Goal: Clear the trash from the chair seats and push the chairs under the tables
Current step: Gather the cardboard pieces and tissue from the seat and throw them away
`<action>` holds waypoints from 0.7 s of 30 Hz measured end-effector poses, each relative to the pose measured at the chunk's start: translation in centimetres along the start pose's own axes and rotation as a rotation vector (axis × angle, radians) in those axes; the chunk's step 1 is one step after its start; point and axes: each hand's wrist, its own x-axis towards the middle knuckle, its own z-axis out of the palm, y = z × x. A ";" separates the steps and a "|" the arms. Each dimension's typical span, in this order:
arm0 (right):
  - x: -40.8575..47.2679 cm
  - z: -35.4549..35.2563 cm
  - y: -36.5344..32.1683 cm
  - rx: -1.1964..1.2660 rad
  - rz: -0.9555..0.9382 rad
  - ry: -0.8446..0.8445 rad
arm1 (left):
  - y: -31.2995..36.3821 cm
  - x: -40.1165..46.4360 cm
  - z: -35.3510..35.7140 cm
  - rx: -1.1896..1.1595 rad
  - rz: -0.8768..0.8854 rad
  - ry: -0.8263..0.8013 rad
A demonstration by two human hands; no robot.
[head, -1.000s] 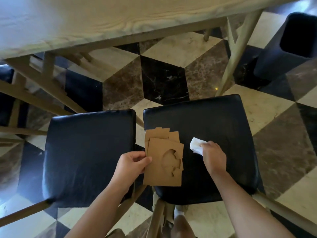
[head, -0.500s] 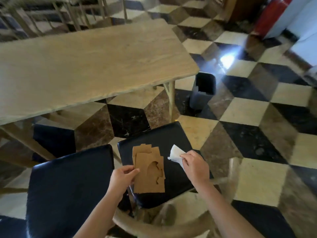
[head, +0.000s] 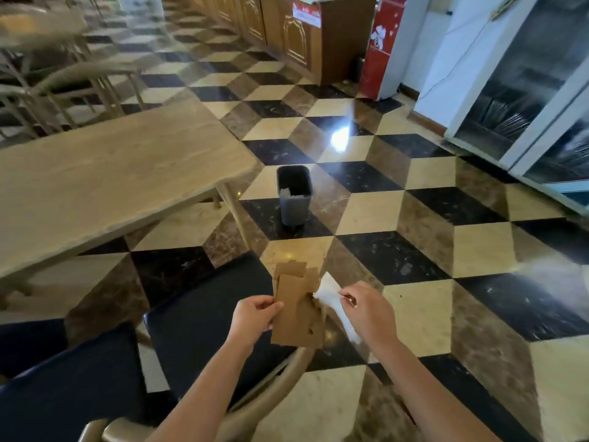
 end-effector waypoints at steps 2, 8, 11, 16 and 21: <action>0.4 -2.0 3.4 -0.009 0.009 -0.012 | 1.2 -0.1 3.9 -0.024 -0.018 -0.001; 3.0 -6.7 11.8 -0.039 -0.001 -0.030 | 4.4 0.1 13.8 -0.115 -0.047 0.041; 4.7 -8.0 14.3 -0.035 -0.004 -0.033 | 5.6 1.2 16.7 -0.087 -0.063 0.038; 9.2 -9.5 17.4 0.015 0.018 -0.016 | 8.5 5.5 20.1 -0.114 -0.090 0.057; 15.4 -10.6 20.4 0.014 0.049 -0.014 | 12.2 11.4 23.6 -0.187 -0.083 0.051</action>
